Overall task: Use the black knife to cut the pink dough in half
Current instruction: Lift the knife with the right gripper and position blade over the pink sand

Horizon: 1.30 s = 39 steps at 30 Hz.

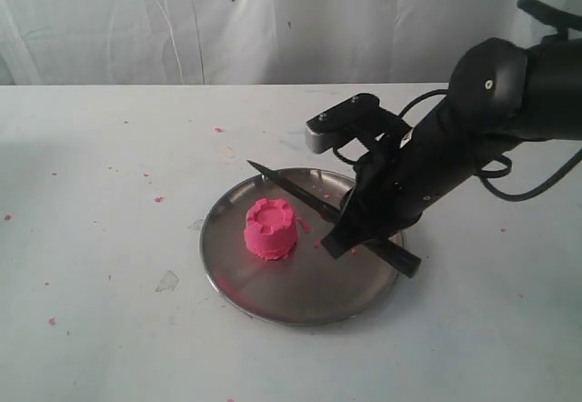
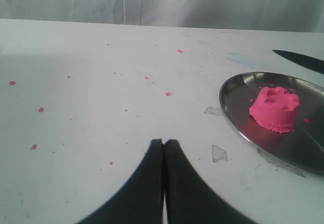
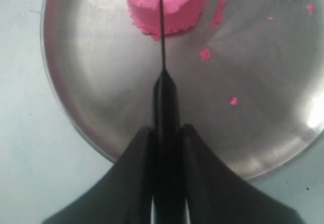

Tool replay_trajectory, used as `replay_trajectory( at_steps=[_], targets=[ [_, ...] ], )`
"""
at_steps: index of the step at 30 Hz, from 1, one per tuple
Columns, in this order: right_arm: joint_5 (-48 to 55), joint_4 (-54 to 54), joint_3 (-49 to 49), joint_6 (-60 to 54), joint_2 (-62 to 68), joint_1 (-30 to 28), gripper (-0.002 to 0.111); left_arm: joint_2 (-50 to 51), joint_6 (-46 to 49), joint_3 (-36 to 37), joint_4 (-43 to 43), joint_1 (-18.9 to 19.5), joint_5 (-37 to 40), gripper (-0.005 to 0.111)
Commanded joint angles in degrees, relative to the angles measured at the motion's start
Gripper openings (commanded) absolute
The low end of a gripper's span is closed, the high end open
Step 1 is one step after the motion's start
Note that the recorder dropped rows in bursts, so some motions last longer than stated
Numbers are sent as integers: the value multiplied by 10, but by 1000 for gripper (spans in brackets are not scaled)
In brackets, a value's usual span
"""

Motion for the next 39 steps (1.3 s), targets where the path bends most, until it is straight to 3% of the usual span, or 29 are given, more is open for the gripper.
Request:
replay_trajectory(
  at_steps=[1, 5, 23, 32, 39],
  targets=[
    [-27, -57, -2, 50, -5, 30, 0, -3, -1, 3, -3, 1, 2, 0],
    [-44, -106, -2, 98, -5, 37, 0, -3, -1, 3, -3, 1, 2, 0],
    [-45, -104, -1, 114, -5, 37, 0, -3, 2, 3, -3, 1, 1, 0],
    [-48, -100, -1, 119, -5, 37, 0, -3, 24, 3, 3, 1, -70, 0],
    [-47, -92, -1, 119, -5, 38, 0, -3, -206, 3, -47, 0, -126, 0]
  ],
)
